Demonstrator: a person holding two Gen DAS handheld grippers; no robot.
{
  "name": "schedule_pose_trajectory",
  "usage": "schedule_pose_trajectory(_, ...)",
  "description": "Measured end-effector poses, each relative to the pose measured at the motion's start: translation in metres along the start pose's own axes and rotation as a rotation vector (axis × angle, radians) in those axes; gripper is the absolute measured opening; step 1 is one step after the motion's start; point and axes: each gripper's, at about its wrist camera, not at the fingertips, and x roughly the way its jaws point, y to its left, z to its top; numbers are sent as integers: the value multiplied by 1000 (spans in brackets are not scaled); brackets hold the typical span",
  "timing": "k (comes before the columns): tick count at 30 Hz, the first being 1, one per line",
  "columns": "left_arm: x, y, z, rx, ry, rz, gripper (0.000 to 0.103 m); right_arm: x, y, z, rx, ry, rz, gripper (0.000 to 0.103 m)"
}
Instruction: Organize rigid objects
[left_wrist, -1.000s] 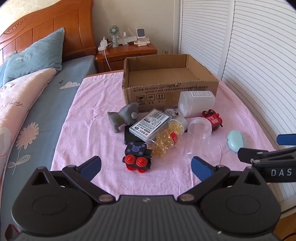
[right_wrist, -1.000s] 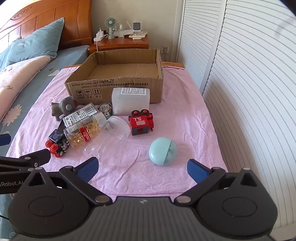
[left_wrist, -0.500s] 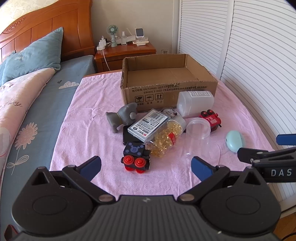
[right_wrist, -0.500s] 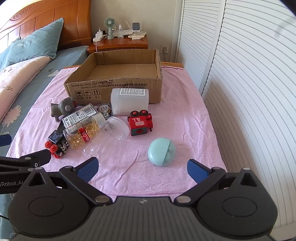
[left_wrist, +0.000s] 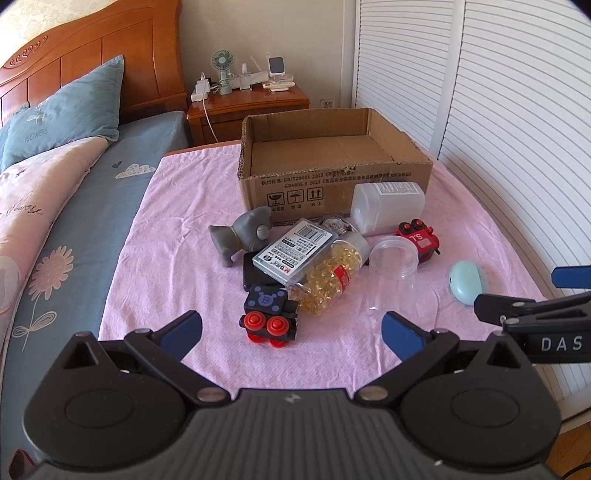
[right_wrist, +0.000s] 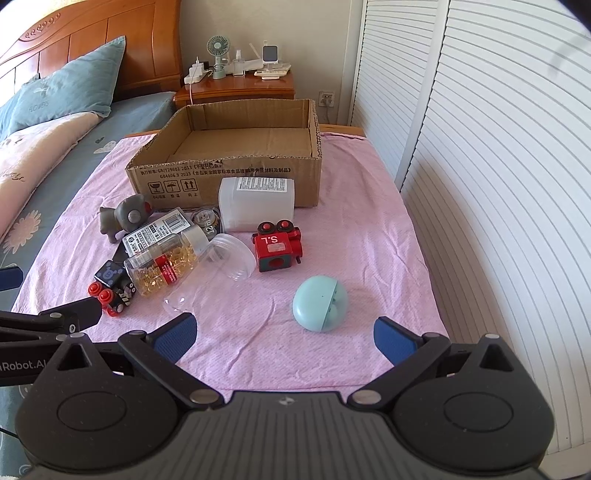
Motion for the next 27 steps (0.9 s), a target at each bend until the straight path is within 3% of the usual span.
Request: schedule_pose_trajectory(27, -1, -1, 1, 4, -3, -1, 102, -3, -1, 1, -2, -7, -3, 103)
